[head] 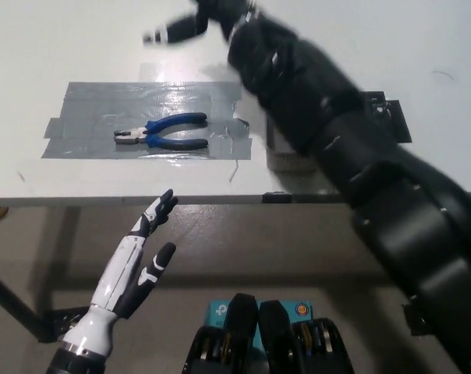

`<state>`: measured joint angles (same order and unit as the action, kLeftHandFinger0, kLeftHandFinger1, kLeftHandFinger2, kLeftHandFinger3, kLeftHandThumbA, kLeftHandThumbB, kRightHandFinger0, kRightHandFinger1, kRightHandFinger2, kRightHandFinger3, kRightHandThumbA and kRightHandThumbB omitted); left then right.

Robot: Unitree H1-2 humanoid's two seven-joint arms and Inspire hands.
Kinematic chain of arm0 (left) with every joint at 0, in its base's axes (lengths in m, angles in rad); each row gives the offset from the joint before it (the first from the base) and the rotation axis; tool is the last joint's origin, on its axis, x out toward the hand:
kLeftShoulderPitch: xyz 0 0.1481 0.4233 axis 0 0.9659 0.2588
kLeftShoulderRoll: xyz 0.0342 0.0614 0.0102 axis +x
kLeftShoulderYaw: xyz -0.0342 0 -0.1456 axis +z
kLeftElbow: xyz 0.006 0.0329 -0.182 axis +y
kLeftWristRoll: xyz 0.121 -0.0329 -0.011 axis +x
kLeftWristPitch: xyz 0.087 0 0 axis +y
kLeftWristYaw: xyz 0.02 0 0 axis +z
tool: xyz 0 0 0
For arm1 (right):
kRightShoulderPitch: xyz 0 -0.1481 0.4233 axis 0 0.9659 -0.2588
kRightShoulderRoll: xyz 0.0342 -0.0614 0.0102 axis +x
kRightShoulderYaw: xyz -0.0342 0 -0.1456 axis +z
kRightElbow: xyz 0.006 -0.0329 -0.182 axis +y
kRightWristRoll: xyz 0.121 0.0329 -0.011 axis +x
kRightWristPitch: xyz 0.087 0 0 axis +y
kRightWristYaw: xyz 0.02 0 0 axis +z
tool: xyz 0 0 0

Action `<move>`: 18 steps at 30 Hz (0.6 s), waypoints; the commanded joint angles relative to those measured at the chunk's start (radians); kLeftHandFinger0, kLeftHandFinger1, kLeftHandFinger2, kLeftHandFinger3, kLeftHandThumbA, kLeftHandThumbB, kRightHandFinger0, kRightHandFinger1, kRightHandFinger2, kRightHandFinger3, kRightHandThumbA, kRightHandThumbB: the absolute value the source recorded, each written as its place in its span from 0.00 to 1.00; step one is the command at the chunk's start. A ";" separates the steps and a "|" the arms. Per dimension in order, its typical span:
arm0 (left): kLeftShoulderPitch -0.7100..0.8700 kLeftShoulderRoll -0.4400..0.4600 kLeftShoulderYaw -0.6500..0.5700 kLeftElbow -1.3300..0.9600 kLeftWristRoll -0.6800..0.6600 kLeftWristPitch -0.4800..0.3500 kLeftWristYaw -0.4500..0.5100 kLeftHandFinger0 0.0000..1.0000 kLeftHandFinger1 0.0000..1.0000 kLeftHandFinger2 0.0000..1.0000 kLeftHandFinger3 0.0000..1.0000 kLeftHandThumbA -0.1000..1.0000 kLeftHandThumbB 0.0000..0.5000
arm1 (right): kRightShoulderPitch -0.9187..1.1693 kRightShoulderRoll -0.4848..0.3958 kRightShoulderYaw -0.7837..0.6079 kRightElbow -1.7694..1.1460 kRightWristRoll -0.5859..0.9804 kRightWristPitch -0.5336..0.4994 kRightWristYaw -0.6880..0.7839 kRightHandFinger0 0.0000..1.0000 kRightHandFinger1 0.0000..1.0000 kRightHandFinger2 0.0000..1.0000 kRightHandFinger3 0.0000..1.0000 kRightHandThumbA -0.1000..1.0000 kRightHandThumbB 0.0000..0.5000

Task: The robot picks the blue plier placed on top of the container and places it on the grey area of the table

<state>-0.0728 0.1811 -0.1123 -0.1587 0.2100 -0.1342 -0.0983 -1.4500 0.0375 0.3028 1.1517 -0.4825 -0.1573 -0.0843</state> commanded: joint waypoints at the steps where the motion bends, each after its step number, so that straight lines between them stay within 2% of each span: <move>1: 0.009 -0.006 0.008 -0.012 -0.003 -0.038 0.014 1.00 1.00 1.00 1.00 0.99 0.20 | 0.060 -0.134 -0.077 -0.429 0.096 -0.067 0.071 1.00 1.00 1.00 1.00 1.00 0.90; 2: 0.008 -0.006 0.009 -0.010 -0.008 -0.036 0.013 1.00 1.00 1.00 1.00 1.00 0.19 | 0.132 -0.187 -0.086 -0.602 0.095 -0.019 0.115 1.00 1.00 1.00 1.00 1.00 0.89; 5: 0.015 -0.004 0.019 -0.005 -0.020 -0.033 0.015 1.00 1.00 1.00 1.00 1.00 0.21 | 0.271 -0.292 -0.117 -0.877 0.127 0.019 0.191 1.00 1.00 1.00 1.00 1.00 0.79; 7: 0.018 0.000 0.025 0.001 -0.027 -0.033 0.015 1.00 1.00 1.00 1.00 1.00 0.20 | 0.371 -0.364 -0.156 -1.060 0.148 0.085 0.238 1.00 1.00 1.00 1.00 1.00 0.84; 9: 0.012 0.004 0.028 0.012 -0.012 -0.049 0.024 1.00 1.00 1.00 1.00 1.00 0.11 | 0.504 -0.435 -0.226 -1.263 0.211 0.154 0.273 1.00 1.00 1.00 1.00 1.00 0.83; 10: 0.010 0.005 0.029 0.016 -0.014 -0.048 0.024 1.00 1.00 1.00 1.00 1.00 0.11 | 0.570 -0.468 -0.254 -1.341 0.238 0.154 0.278 1.00 1.00 1.00 1.00 1.00 0.82; 13: 0.002 -0.003 0.037 0.038 -0.023 -0.042 0.031 1.00 1.00 1.00 1.00 1.00 0.13 | 0.755 -0.512 -0.323 -1.532 0.279 0.139 0.248 1.00 1.00 1.00 1.00 1.00 0.74; 15: 0.003 -0.006 0.043 0.045 -0.028 -0.031 0.035 1.00 1.00 1.00 1.00 1.00 0.16 | 0.869 -0.509 -0.357 -1.644 0.322 0.145 0.220 1.00 1.00 1.00 1.00 1.00 0.76; 16: 0.004 -0.008 0.046 0.050 -0.032 -0.030 0.037 1.00 1.00 1.00 1.00 1.00 0.17 | 0.915 -0.513 -0.366 -1.674 0.342 0.122 0.202 1.00 1.00 1.00 1.00 1.00 0.73; 18: 0.008 -0.010 0.051 0.051 -0.033 -0.027 0.041 1.00 1.00 1.00 1.00 1.00 0.19 | 1.013 -0.512 -0.385 -1.740 0.412 0.116 0.173 1.00 1.00 1.00 1.00 1.00 0.76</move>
<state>-0.0602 0.1811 -0.1101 -0.1044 0.2088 -0.1318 -0.0983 -0.8311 -0.2105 0.1954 0.4689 -0.4361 -0.1210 -0.0120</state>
